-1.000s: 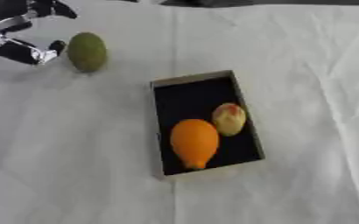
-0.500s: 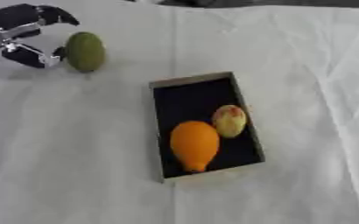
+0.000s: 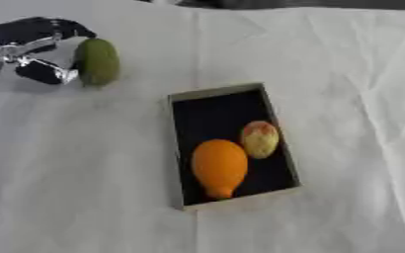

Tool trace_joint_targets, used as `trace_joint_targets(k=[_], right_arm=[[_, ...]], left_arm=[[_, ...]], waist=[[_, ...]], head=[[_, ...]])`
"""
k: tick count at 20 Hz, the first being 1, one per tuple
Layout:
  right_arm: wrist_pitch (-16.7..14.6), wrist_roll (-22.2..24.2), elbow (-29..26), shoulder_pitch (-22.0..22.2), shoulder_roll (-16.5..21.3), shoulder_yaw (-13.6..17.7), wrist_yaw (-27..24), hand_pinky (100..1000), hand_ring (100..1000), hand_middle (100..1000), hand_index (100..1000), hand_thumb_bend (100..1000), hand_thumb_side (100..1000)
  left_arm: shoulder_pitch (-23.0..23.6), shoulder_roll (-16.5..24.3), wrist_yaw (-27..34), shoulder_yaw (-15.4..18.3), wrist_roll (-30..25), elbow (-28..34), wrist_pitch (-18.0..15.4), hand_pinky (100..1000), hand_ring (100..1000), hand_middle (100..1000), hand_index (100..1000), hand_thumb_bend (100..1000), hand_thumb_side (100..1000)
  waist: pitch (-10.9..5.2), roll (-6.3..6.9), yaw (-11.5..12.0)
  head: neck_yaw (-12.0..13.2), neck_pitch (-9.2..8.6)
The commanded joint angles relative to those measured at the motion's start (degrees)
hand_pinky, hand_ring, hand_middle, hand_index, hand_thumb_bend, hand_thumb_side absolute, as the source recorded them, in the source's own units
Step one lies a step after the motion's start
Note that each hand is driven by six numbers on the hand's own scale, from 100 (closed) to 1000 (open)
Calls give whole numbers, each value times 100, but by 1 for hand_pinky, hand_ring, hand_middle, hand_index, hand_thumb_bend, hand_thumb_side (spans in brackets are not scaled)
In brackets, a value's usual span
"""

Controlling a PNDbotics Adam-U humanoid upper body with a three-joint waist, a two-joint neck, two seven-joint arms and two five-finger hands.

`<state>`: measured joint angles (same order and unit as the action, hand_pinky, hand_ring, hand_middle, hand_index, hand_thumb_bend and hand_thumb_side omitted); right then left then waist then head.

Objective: Pick up objects on the table and place them in the box.

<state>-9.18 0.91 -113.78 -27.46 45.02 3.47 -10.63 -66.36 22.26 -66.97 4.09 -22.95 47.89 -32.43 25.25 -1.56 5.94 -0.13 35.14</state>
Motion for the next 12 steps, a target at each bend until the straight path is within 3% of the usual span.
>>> trace_joint_targets(k=[1,4,6,7,11,12], right_arm=[[-2,25,-81,-79,77,54,2,912,943,589,767,100,466],[10,24,-81,-80,67,62,2,913,944,589,767,100,470],[21,15,-81,-75,58,73,-1,914,944,589,767,100,470],[26,14,-81,-77,50,74,-4,914,945,588,767,100,470],[45,29,-81,-71,25,87,-18,915,945,588,766,100,470],[48,30,-81,-70,19,91,-23,915,945,588,766,100,470]], left_arm=[[-134,18,-119,77,26,-23,63,887,912,862,950,100,408],[-133,-9,-152,72,-15,-55,3,851,885,825,916,100,373],[-133,-5,-143,57,-83,-45,-70,810,833,745,853,100,253],[-135,-7,-144,62,-110,-40,-69,802,822,728,834,100,240],[-138,-15,-130,82,8,50,8,706,701,571,667,100,220],[-137,-21,-122,86,103,79,39,661,637,516,605,100,208]], waist=[[-100,-12,-25],[-74,-15,-37],[-63,-12,-36],[-60,-11,-36],[-65,-5,-44],[-72,-5,-46]], head=[[13,-92],[18,-88],[15,-77],[16,-73],[12,-67],[12,-63]])
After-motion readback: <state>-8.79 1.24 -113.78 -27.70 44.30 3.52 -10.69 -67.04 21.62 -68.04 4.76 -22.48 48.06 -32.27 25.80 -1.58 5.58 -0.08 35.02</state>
